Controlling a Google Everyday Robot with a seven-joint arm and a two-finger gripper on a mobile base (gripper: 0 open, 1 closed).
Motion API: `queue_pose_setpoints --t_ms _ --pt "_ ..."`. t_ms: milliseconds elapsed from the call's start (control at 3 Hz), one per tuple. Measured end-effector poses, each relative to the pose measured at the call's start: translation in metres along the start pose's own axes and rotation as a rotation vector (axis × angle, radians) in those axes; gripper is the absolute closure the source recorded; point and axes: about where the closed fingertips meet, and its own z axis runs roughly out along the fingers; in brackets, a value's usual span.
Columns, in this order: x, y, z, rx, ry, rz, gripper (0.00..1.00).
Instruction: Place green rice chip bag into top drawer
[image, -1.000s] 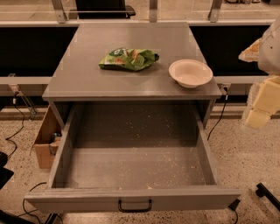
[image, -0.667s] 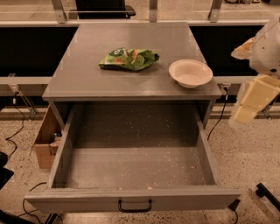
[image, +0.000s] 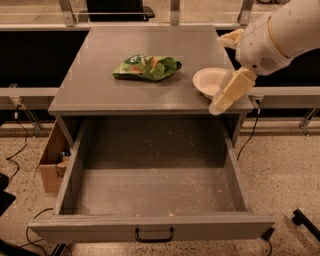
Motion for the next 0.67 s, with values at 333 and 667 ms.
queue_pose_setpoints --t_ms 333,667 --pt "-0.0497 -0.0434 0.0247 0.025 -0.131 -0.067 0.00" --pt "-0.0502 -0.0418 0.0245 0.027 -0.128 -0.062 0.00"
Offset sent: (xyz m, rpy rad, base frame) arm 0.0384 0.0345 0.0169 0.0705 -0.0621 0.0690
